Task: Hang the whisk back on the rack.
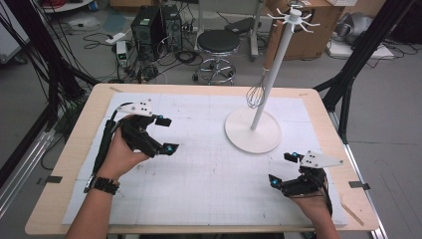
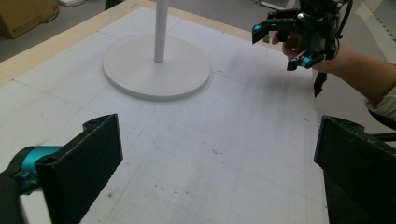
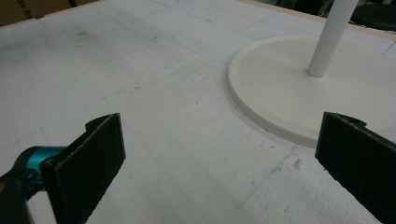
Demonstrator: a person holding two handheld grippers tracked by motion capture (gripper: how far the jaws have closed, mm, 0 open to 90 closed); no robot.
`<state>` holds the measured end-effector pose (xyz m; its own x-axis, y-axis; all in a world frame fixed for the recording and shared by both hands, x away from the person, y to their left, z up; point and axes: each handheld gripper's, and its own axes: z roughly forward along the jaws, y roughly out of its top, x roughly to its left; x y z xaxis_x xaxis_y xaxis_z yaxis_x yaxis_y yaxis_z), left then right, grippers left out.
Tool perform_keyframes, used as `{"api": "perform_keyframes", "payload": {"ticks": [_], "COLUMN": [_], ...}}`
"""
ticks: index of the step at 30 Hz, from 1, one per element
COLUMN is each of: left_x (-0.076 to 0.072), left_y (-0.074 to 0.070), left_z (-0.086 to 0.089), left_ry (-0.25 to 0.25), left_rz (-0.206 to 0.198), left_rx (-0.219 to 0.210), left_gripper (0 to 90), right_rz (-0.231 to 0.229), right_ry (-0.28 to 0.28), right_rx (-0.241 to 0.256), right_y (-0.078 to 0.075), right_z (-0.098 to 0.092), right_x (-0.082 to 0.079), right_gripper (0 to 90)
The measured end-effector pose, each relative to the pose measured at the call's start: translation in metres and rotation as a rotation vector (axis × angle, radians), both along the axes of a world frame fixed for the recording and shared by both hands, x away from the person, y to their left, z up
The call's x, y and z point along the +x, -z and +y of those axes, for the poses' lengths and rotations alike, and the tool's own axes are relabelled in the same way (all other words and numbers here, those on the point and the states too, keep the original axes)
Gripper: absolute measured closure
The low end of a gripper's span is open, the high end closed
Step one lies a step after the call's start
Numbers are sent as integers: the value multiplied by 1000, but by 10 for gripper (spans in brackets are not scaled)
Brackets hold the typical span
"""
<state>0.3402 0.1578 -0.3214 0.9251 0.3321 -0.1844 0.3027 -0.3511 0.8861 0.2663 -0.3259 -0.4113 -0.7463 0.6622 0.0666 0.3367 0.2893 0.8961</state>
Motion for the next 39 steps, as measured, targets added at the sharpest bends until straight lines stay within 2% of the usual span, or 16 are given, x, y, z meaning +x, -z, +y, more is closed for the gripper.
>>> {"api": "perform_keyframes", "payload": {"ticks": [7,11,15,19,26,30,32,39], "left_x": [-14,-22,-29,-38,-50,-51,-52,-53], "left_y": [25,34,41,52,69,75,77,82], "left_z": [14,17,19,24,29,32,33,28], "left_ry": [-38,-46,-52,-54,-68,-83,-83,-74], "left_rz": [5,-4,-16,-15,-15,-14,-13,-6], "left_rx": [-2,-11,1,-25,-20,-12,-24,-8], "left_gripper": [16,16,16,16,16,16,16,16], "right_rz": [4,9,6,7,13,12,11,11], "right_ry": [0,2,1,5,6,9,7,10], "right_rx": [-10,-12,-14,-18,-22,-25,-29,-25], "right_y": [1,2,2,2,3,4,4,5], "right_z": [1,2,3,3,3,4,4,2], "right_x": [0,0,1,1,1,1,1,0], "right_gripper": [2,2,2,2,2,2,2,2]}}
